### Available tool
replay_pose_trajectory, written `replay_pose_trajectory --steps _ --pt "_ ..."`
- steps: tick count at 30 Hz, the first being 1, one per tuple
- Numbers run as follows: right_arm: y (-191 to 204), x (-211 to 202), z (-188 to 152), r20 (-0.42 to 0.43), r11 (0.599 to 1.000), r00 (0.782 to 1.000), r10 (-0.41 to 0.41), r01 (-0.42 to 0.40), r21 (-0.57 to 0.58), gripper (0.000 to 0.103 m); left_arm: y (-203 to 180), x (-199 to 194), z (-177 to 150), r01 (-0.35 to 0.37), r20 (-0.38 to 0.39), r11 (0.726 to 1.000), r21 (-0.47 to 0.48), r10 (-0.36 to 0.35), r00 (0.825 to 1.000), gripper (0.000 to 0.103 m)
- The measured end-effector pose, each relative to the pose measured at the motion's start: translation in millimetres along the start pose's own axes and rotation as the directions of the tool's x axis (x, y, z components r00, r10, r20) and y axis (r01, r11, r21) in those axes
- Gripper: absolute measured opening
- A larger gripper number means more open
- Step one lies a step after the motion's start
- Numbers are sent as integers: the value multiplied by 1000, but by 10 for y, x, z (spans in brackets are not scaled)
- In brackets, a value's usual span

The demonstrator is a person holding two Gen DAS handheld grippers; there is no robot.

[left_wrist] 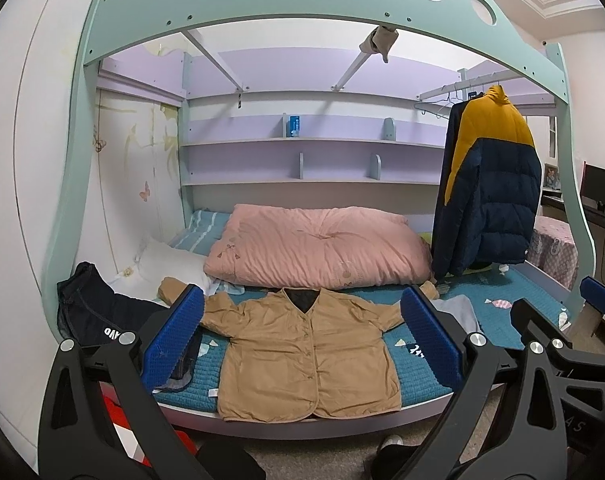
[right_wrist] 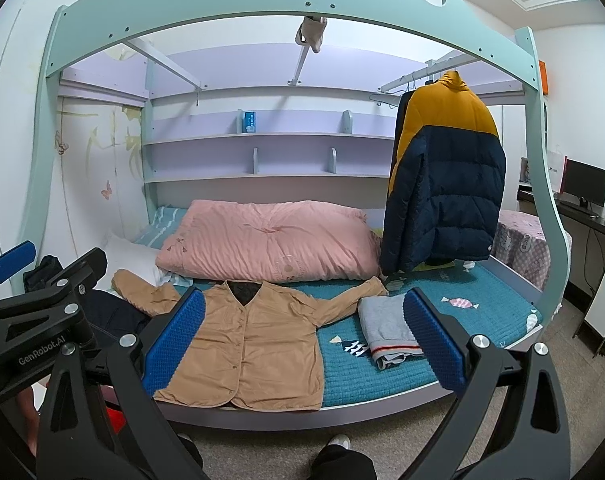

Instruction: Fold large clothes

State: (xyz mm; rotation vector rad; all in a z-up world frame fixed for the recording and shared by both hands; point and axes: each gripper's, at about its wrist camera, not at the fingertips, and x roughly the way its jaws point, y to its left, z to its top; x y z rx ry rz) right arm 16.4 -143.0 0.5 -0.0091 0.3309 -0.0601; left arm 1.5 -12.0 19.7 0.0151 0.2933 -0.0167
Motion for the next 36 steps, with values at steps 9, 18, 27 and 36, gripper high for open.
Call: replay_pose_trajectory --steps 9,18,27,36 --pt "-137 0 -49 2 1000 1000 -4 4 10 96 -32 23 -40 3 10 1000 1 -3 1000 98" --pt "-165 105 -74 -11 1000 1000 -8 8 13 96 -37 97 -88 0 4 1000 6 0 1000 98" --pt "-166 286 -71 -28 1000 1000 -7 7 18 96 -42 289 -119 -3 -16 1000 9 4 1000 98" --pt "-185 517 -48 -55 1000 998 -3 5 23 96 -75 509 -110 -7 -48 1000 13 7 999 98"
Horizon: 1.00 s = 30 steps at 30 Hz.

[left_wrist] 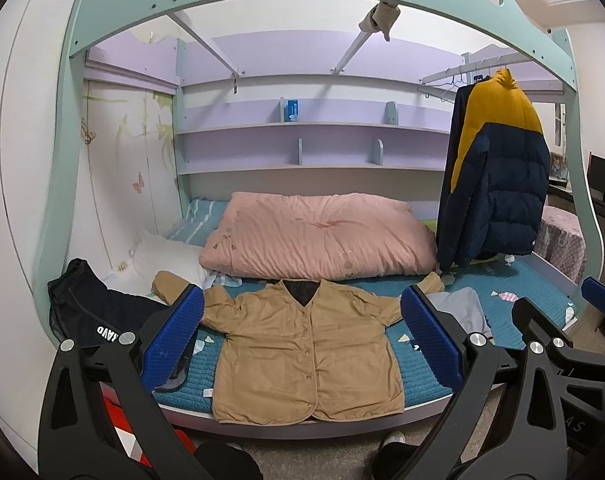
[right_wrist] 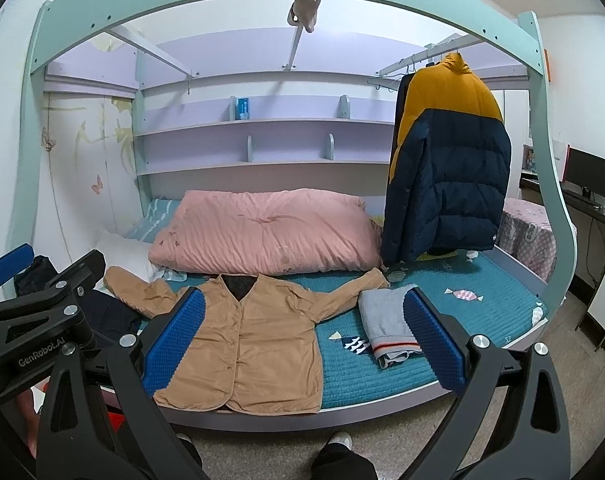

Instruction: Fold large clothes

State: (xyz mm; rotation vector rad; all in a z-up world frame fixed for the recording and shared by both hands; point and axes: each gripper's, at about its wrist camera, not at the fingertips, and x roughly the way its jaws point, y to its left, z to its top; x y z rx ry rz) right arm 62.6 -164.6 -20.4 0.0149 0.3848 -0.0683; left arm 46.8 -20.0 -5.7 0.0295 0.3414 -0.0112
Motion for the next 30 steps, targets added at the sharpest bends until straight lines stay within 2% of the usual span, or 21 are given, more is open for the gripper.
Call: replay_pose_trajectory --steps 19,30 --pt "-5 341 5 -36 1000 999 11 -11 3 96 5 276 25 -6 -33 1000 0 6 999 98" --pt "197 988 2 -94 999 995 44 -45 -6 96 208 990 -11 -30 -90 999 -20 28 996 98"
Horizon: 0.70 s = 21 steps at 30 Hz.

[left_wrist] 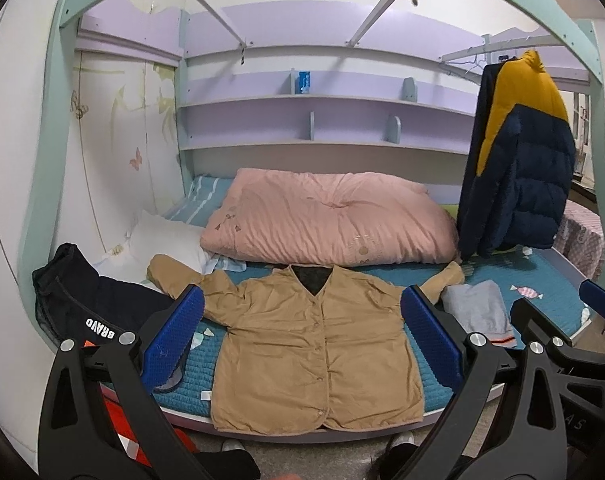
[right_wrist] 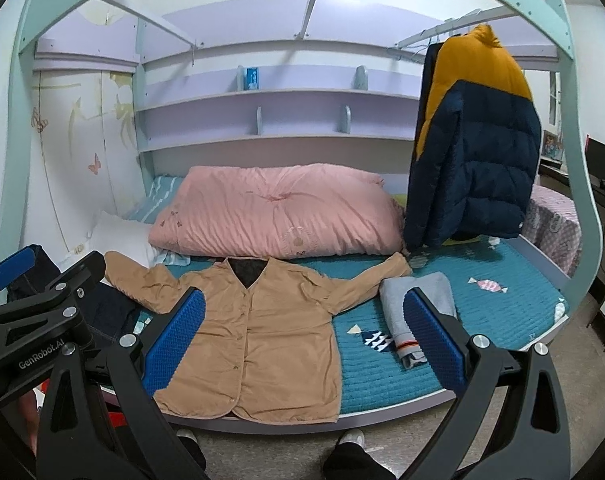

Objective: Fold large clothes
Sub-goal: 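Move both tools down toward the tan jacket's sleeves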

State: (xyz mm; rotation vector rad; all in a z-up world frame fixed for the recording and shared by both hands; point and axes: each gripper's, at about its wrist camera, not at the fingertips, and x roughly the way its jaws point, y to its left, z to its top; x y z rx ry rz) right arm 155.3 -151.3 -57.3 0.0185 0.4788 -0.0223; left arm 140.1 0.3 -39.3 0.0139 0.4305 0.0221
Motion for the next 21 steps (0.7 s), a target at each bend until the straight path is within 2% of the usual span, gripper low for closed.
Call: replay_pose_trajectory --steps 12,16,21 --pt "119 599 92 -42 1000 999 12 -12 -9 96 127 615 42 -18 -16 1000 21 19 1000 98" --pt "149 883 75 -59 1000 998 18 -18 -8 96 186 942 9 -7 -33 1000 24 8 999 98" --pt "266 1459 -50 -126 999 991 50 -52 -5 96 345 1480 -111 -2 -82 1000 14 3 997 98"
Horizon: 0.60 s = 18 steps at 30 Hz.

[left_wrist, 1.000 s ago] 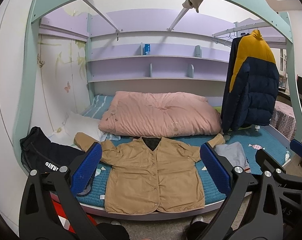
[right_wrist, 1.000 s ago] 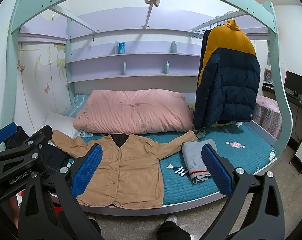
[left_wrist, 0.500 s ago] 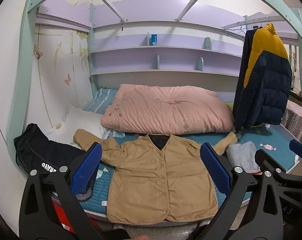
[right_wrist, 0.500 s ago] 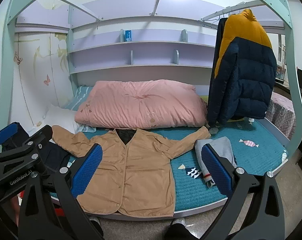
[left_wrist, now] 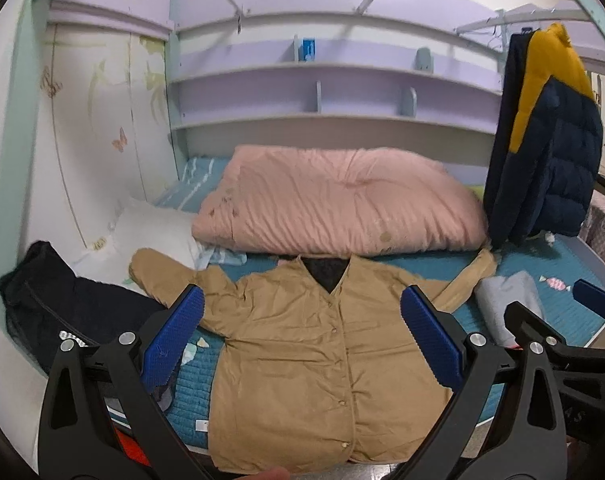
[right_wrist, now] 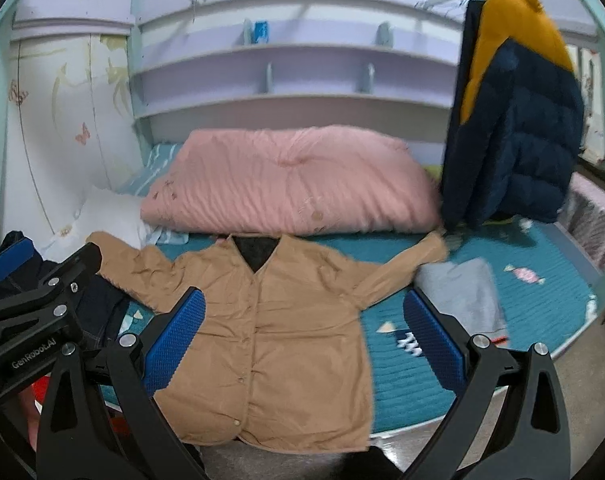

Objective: Fold large clothes
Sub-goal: 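Move both tools down toward the tan jacket's sleeves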

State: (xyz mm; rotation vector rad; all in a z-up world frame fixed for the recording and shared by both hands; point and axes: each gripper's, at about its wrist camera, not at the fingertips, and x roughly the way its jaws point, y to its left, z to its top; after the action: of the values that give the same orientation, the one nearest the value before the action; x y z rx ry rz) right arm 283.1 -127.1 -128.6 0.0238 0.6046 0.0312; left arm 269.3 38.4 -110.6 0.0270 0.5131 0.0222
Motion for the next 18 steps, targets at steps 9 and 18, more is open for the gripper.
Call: replay_pose_trajectory --steps 9,18 --pt "572 1139 -106 -71 993 994 82 -87 -79 96 775 1113 -228 -64 -50 996 -55 61 997 98" --pt "1386 2453 -186 -129 976 982 140 -159 -147 96 2029 2493 -462 -111 -230 983 -148 75 970 98"
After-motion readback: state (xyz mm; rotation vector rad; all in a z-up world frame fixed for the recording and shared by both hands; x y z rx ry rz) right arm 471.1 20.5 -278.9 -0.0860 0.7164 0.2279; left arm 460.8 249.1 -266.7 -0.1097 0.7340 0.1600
